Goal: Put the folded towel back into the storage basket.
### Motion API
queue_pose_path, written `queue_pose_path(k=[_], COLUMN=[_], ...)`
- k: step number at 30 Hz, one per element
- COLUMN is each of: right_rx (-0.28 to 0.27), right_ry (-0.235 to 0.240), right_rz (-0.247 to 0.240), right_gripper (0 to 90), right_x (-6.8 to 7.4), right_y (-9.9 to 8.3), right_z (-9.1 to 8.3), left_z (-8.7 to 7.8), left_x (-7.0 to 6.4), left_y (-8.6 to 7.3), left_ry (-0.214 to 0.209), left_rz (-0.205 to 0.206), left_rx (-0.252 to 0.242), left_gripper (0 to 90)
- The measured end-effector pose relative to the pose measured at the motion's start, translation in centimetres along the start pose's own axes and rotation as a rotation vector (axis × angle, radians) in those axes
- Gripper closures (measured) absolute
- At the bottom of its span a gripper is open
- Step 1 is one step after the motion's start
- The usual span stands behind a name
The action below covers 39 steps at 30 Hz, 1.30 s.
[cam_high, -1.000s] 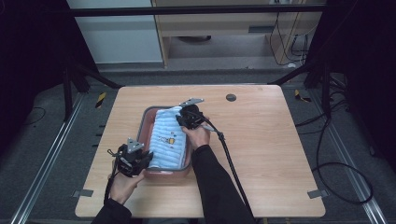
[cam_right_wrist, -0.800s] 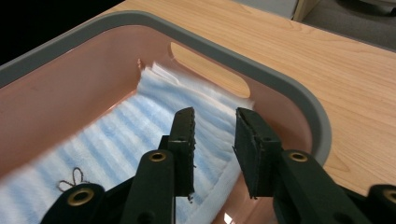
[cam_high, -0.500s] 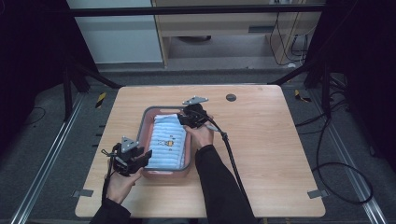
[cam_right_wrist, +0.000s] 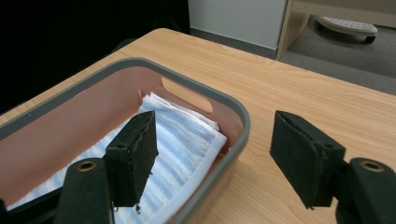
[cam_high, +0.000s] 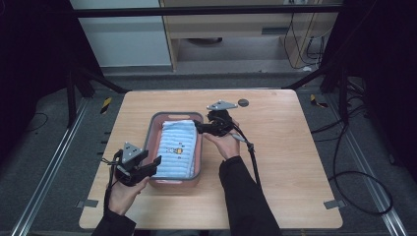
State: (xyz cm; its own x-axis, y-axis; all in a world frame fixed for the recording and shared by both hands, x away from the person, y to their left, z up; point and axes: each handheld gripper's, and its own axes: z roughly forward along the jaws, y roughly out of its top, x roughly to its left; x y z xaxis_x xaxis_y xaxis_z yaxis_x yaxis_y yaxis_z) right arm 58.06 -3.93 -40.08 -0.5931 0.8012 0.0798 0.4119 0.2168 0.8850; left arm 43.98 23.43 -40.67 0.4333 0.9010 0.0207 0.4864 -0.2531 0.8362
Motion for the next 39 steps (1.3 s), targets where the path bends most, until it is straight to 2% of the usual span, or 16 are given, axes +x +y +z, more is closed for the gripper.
queue_pose_path(k=[1,2,11,21,27,39], right_rx=[-0.001,-0.001,0.005,0.003,0.012,0.030], right_ry=[-0.001,-0.001,-0.005,-0.057,-0.082,-0.139], right_rz=[0.002,0.002,0.021,0.040,0.052,0.069], right_gripper=[28.6,28.6,23.3,19.6,18.2,15.9], right_x=[-0.3,-0.3,-2.1,-4.7,-6.0,-8.6], right_y=[-0.2,-0.2,-1.9,-4.2,-5.7,-9.1], right_z=[-0.8,-0.8,-4.3,-8.2,-9.7,-12.5], left_z=[0.0,0.0,-0.3,-0.8,-0.9,-0.6], left_x=[0.0,0.1,0.7,2.0,2.7,4.4], left_y=[0.0,0.0,-0.1,-0.3,-0.4,-1.4], left_ry=[0.001,0.000,0.008,0.034,0.045,0.079], left_rz=[0.001,-0.001,-0.004,-0.015,-0.019,-0.006], left_rx=[-0.001,-0.003,-0.031,-0.048,-0.059,-0.045], left_gripper=[44.1,44.1,36.9,33.0,30.2,24.7])
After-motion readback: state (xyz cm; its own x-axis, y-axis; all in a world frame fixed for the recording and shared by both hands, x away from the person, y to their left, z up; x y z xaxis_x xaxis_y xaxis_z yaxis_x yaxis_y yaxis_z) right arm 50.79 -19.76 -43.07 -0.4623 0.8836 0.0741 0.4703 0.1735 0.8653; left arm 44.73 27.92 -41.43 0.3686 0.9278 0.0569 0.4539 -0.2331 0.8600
